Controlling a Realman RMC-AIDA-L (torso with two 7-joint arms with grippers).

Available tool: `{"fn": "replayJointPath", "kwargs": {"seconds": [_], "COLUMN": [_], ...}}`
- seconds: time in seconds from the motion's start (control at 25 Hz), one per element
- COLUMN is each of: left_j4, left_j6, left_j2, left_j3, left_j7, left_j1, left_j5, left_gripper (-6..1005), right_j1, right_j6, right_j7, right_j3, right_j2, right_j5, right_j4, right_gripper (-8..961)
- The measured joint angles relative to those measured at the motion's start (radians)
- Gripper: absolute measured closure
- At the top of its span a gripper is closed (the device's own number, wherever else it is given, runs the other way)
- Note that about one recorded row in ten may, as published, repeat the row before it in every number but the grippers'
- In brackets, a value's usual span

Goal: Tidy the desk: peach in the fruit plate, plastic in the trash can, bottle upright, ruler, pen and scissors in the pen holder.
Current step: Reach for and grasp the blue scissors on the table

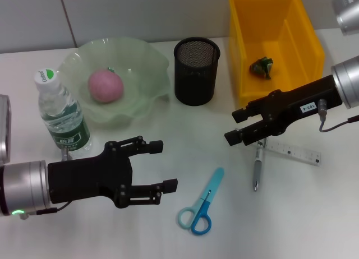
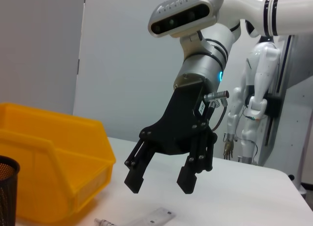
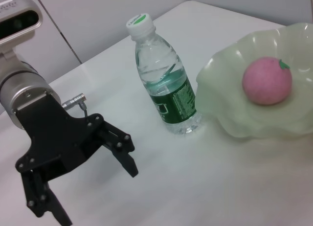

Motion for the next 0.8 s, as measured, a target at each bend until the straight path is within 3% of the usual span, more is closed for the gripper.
{"fn": "replayJointPath", "kwargs": {"seconds": [0.36,0.56,0.8], "left_j4": [0.048,0.053,0.053], "left_j6": [-0.017,-0.018,-0.029], "left_j2": [0.004,0.003,0.003], "left_j3": [0.025,0.028,0.029], "left_j7": [-0.006,-0.010,-0.014], "left_j1": [0.008,0.011,0.016], "left_j5": [0.000,0.001,0.004], "left_gripper": [156,157,157], "right_j1": [0.013,0.042,0.134], "right_j6": [-0.044,-0.053,-0.062], "right_j7": [0.002,-0.011,-0.102], "right_j3": [-0.043,-0.167,-0.319], "right_j2": [-0.003,0.004,0.013], "right_j5": [-0.014,-0.026,-0.104], "right_j4": [-0.020,-0.083,-0.110], "right_gripper": [162,162,162]}}
